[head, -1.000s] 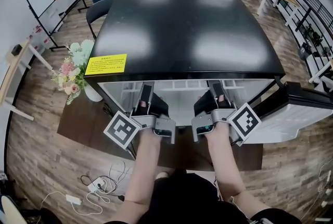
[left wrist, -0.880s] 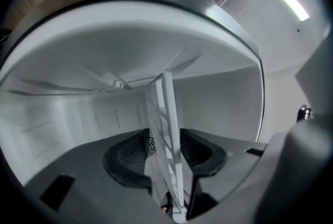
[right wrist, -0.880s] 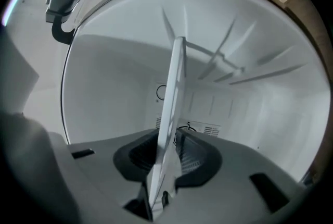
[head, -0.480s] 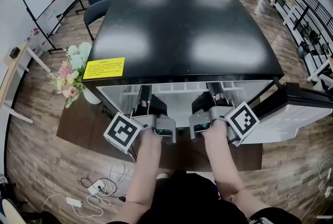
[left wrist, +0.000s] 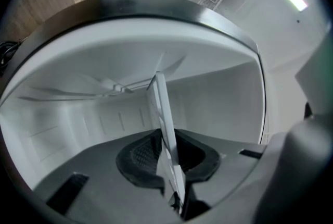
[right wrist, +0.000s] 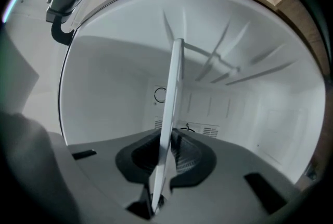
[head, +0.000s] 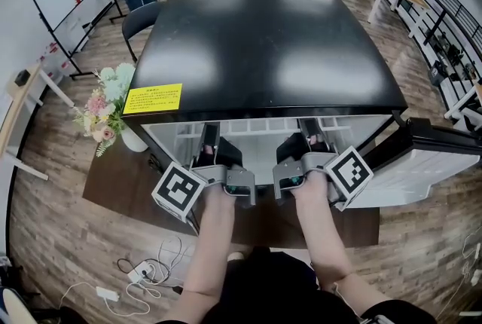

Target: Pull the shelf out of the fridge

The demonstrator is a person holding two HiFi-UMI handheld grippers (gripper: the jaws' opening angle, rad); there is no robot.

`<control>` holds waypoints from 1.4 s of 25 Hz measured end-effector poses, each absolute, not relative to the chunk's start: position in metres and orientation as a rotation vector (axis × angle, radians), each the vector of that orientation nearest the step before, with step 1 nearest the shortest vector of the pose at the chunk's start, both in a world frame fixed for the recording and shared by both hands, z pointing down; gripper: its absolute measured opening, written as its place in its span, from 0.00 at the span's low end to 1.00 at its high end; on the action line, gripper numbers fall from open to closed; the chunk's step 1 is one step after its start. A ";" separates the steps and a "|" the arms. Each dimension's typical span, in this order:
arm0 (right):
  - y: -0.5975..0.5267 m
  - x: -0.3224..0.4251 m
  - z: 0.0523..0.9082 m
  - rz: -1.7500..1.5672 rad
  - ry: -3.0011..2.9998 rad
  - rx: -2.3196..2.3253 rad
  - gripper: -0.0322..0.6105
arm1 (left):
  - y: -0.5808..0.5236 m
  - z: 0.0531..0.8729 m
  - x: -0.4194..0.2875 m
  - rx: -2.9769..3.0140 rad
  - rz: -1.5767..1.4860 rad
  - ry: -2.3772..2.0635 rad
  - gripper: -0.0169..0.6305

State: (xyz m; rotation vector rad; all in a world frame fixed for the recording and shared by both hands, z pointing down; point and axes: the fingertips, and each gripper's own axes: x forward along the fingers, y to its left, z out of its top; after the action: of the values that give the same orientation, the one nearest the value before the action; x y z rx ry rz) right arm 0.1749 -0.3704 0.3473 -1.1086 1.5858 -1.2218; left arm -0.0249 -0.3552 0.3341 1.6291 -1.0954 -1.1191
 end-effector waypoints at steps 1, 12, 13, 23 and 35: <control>-0.370 0.175 0.347 -1.223 1.582 -1.108 0.08 | -0.355 0.334 -0.025 1.628 -1.119 -1.097 0.11; -0.361 0.175 0.346 -1.217 1.570 -1.107 0.08 | -0.346 0.332 -0.024 1.635 -1.117 -1.100 0.11; -0.360 0.175 0.346 -1.218 1.569 -1.108 0.08 | -0.345 0.332 -0.024 1.638 -1.117 -1.100 0.11; -0.350 0.174 0.346 -1.226 1.561 -1.114 0.08 | -0.336 0.332 -0.025 1.644 -1.105 -1.096 0.11; -0.345 0.175 0.347 -1.221 1.550 -1.131 0.08 | -0.331 0.333 -0.025 1.638 -1.101 -1.091 0.11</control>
State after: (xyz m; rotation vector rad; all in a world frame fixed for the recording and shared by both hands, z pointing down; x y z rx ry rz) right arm 0.1745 -0.3450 0.3465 -1.1315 1.5498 -1.2206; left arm -0.0251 -0.3311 0.3329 1.6380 -1.0911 -1.1010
